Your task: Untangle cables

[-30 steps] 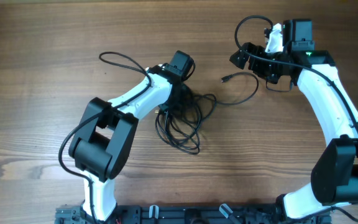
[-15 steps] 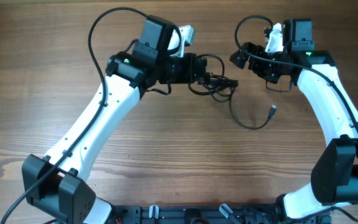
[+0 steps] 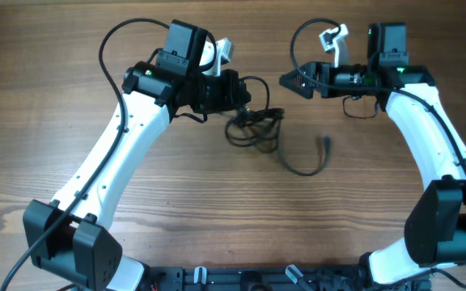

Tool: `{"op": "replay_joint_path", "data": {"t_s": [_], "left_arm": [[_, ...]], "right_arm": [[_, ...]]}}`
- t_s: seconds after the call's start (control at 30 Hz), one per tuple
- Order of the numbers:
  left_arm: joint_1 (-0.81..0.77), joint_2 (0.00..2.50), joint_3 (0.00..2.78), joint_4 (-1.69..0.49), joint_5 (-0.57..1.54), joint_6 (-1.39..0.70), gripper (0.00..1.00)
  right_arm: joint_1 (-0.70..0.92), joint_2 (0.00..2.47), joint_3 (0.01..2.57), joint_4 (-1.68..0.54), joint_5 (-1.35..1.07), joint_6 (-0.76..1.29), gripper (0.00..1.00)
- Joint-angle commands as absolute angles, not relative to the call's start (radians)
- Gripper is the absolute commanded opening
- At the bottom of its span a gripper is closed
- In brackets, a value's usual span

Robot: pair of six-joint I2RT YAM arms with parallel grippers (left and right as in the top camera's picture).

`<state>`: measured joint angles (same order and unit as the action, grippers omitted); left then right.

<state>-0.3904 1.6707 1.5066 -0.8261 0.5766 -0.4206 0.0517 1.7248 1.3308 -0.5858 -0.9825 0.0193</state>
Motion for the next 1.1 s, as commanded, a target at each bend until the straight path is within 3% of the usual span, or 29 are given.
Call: {"op": "replay_joint_path", "data": {"t_s": [0.0,0.13,0.23,0.27,0.4,0.47,0.7,0.9,0.93,1.0,1.03,1.07], "left_arm": [[-0.390,1.674,1.513,-0.820,0.647,-0.437,0.04],[-0.390,1.674,1.513,-0.817,0.671,-0.480,0.04],[-0.390,1.674,1.513,-0.800,0.732,-0.480,0.04],[-0.390,1.674,1.513,-0.791,0.755,-0.480,0.04],[-0.390,1.674,1.513,-0.781,0.849,-0.479,0.04],[-0.390,1.674,1.513,-0.781,0.887,-0.479,0.04],[-0.390,1.674,1.513,-0.782,0.982,-0.476,0.04],[-0.391,1.674,1.513,-0.778,1.103,-0.479,0.04],[-0.390,1.674,1.513,-0.779,1.119,-0.480,0.08],[-0.391,1.674,1.513,-0.779,1.079,-0.474,0.25],[-0.391,1.674,1.511,-0.784,0.961,-0.475,0.48],[-0.394,1.674,1.511,-0.804,0.816,-0.476,0.57]], "right_arm": [[0.097,1.736,1.335,-0.566,-1.098,-0.116,1.00],[0.134,1.736,1.335,-0.542,-1.070,-0.116,0.97],[0.158,1.736,1.334,-0.540,-1.031,-0.112,0.80],[0.165,1.737,1.333,-0.540,-1.013,-0.107,0.70],[0.179,1.738,1.333,-0.524,-0.780,0.035,0.42],[0.179,1.738,1.333,-0.507,-0.740,0.073,0.34],[0.179,1.738,1.333,-0.367,-0.674,0.314,0.14],[0.178,1.742,1.333,-0.280,-0.527,0.672,0.12],[0.178,1.744,1.333,-0.275,-0.533,0.690,0.12],[0.178,1.744,1.333,-0.250,-0.607,0.676,0.12],[0.178,1.744,1.333,-0.217,-0.665,0.650,0.10],[0.178,1.744,1.334,-0.182,-0.710,0.614,0.09]]}}
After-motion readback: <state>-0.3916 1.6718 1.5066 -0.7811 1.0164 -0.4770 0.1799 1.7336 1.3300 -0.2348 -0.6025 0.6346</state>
